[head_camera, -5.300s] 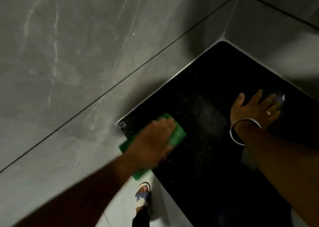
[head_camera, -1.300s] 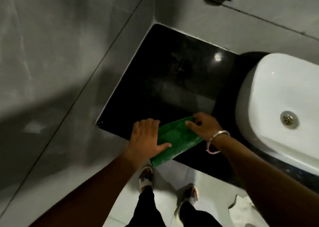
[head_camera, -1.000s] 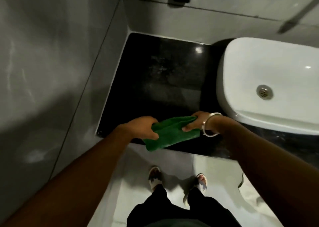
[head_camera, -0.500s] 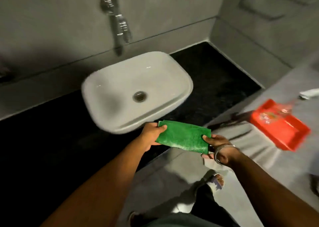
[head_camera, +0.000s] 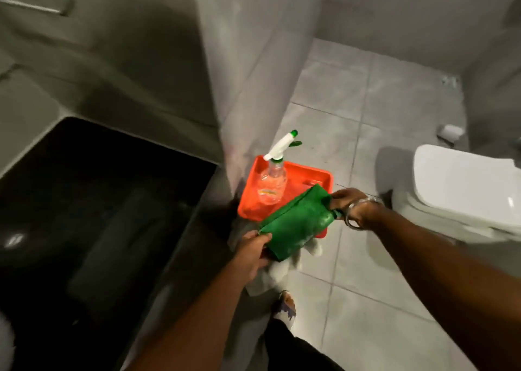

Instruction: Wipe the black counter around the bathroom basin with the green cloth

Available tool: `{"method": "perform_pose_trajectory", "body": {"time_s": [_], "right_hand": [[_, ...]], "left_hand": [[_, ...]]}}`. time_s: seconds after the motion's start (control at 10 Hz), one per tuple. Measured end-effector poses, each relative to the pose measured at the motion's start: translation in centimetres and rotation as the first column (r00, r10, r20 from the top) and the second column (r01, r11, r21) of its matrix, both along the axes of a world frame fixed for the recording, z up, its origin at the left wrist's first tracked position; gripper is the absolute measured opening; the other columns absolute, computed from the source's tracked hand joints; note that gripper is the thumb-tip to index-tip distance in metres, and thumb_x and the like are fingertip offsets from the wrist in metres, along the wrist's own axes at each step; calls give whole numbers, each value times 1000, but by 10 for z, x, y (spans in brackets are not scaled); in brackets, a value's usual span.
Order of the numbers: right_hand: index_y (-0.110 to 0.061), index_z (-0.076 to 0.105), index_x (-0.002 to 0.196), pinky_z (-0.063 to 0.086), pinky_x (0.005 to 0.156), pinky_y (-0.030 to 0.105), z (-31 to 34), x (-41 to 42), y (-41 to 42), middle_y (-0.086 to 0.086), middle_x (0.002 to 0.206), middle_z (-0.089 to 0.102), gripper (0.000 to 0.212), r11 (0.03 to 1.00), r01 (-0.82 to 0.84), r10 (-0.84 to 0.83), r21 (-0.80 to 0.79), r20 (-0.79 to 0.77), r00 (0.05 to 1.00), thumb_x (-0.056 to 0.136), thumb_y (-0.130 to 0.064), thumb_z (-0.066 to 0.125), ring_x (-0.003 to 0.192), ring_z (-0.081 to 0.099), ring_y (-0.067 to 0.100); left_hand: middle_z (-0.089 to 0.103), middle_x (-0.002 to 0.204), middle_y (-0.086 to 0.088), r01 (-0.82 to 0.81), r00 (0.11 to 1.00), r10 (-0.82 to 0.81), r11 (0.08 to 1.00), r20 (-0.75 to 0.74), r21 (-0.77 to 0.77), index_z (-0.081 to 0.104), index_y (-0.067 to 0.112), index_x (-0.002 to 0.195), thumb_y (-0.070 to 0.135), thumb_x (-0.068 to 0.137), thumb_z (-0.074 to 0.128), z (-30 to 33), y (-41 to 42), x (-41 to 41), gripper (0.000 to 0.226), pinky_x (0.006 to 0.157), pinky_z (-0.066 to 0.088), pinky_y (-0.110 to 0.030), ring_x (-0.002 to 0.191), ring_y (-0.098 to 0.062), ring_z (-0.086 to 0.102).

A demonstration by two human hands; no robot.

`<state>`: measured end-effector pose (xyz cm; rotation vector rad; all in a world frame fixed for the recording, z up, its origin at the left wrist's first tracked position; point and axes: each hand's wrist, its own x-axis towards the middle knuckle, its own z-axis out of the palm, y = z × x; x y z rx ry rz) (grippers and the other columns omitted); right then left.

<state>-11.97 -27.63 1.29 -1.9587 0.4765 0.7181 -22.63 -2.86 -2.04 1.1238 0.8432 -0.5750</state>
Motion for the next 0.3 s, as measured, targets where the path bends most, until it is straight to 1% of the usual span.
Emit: {"method": "perform_pose_trajectory", "body": {"time_s": [0.1,0.2,0.3], "right_hand": [[1,69,106,53,83,35,-28,70,-23,20,102,69,27,964,-143,156,-226,41,987,80,-4,70,86,62,24],[-11,72,105,47,80,24,-57,129,-19,12,107,70,29,841,-336,396,-425,59,917,76,-7,72,92,64,23],[-22,70,103,52,83,30,-89,162,-11,6,107,69,31,646,-481,588,-592,-15,809,74,-13,71,97,64,26]], "left_hand": [[68,91,-11,-21,995,10,994,-94,-109,57,15,99,4,96,55,-37,-45,44,11,54,57,-33,79,-23,67],[67,100,-13,-9,981,-18,990,-192,-140,55,15,104,7,96,58,-72,-76,74,11,67,56,-36,87,-25,66],[67,94,-15,-45,961,-6,983,-276,-179,58,10,99,1,91,63,-94,-91,92,12,56,59,-30,78,-25,65]]}}
